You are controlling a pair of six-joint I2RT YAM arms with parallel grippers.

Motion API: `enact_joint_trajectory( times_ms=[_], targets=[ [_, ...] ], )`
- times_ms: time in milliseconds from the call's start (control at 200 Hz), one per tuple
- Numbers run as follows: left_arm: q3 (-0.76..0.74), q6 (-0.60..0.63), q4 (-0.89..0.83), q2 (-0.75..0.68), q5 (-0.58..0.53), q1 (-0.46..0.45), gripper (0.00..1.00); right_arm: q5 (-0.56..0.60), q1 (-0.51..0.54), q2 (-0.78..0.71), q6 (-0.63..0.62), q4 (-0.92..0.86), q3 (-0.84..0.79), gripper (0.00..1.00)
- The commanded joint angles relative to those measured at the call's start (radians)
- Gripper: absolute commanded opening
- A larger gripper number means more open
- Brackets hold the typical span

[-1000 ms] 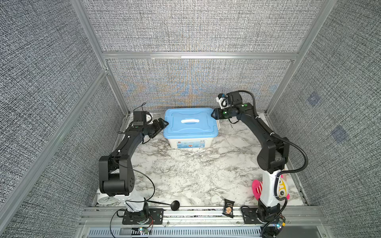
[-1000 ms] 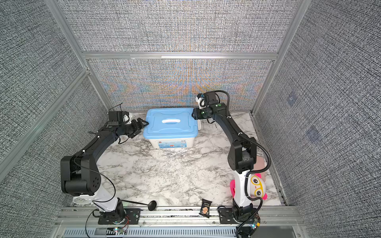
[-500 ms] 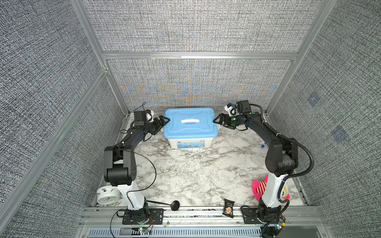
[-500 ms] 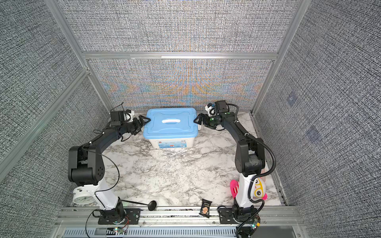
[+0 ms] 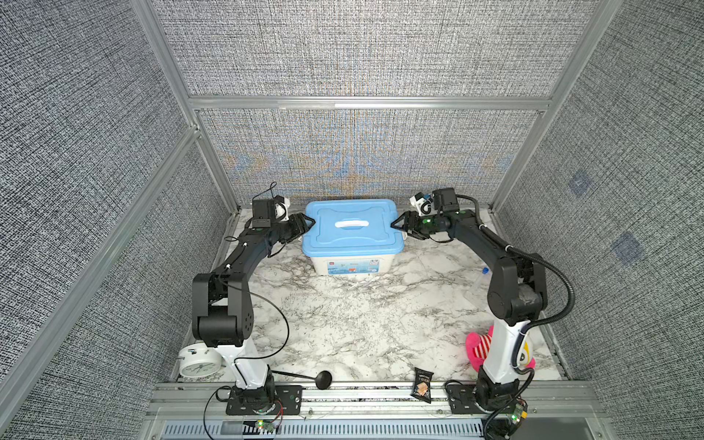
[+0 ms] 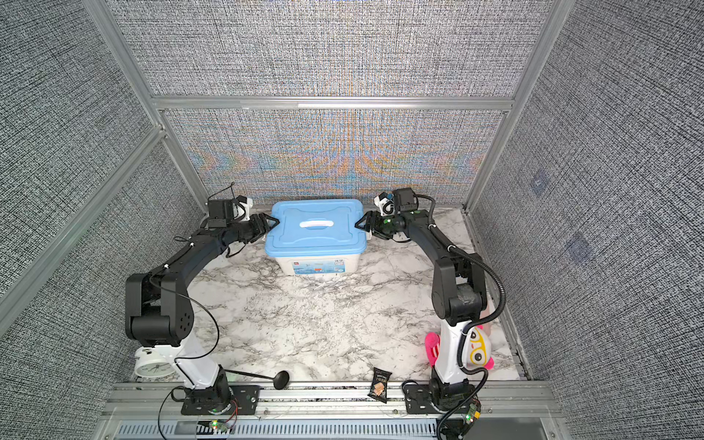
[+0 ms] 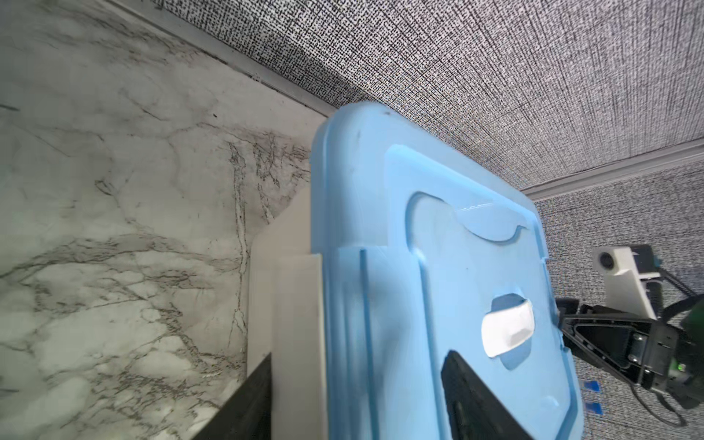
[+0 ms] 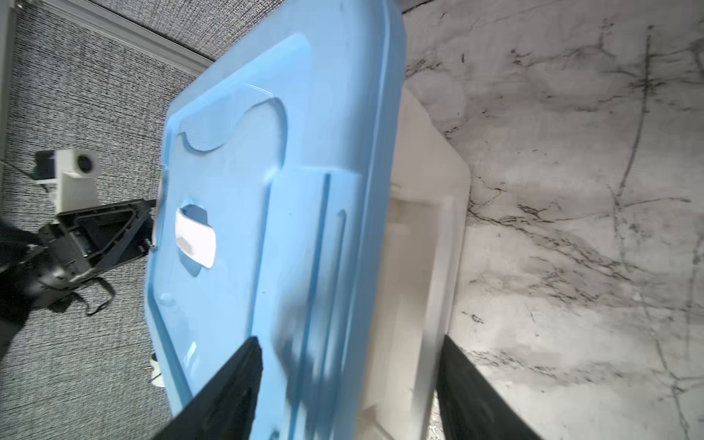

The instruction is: Organize the chemistry lab equipment

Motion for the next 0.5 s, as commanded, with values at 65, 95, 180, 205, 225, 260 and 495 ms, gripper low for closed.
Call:
enact_joint_trajectory(
  times_ms=[65, 95, 180, 205, 225, 260, 495],
  targets=[
    [0.053, 0.118, -0.155, 0.004, -0.095, -0.024, 0.6, 0.187, 0.057, -0.001, -0.127, -0.136, 0.073, 0.62],
    [0.062, 0.127, -0.171, 0.007, -0.103, -0.027, 0.57, 0.217, 0.069, -0.001, -0.143, -0.155, 0.082, 0.61],
    [0.089, 0.153, -0.216, 0.015, -0.133, -0.037, 0.54, 0.299, 0.094, 0.0, -0.174, -0.186, 0.1, 0.6],
    [0.097, 0.162, -0.227, 0.018, -0.142, -0.042, 0.54, 0.322, 0.102, -0.003, -0.184, -0.191, 0.1, 0.6],
    [0.105, 0.169, -0.24, 0.017, -0.149, -0.045, 0.53, 0.347, 0.11, -0.004, -0.194, -0.197, 0.103, 0.6],
    [0.116, 0.181, -0.257, 0.019, -0.164, -0.051, 0.52, 0.39, 0.121, -0.003, -0.209, -0.212, 0.109, 0.6],
    [0.172, 0.232, -0.347, 0.033, -0.282, -0.095, 0.49, 0.552, 0.179, 0.022, -0.263, -0.295, 0.168, 0.56]
  ],
)
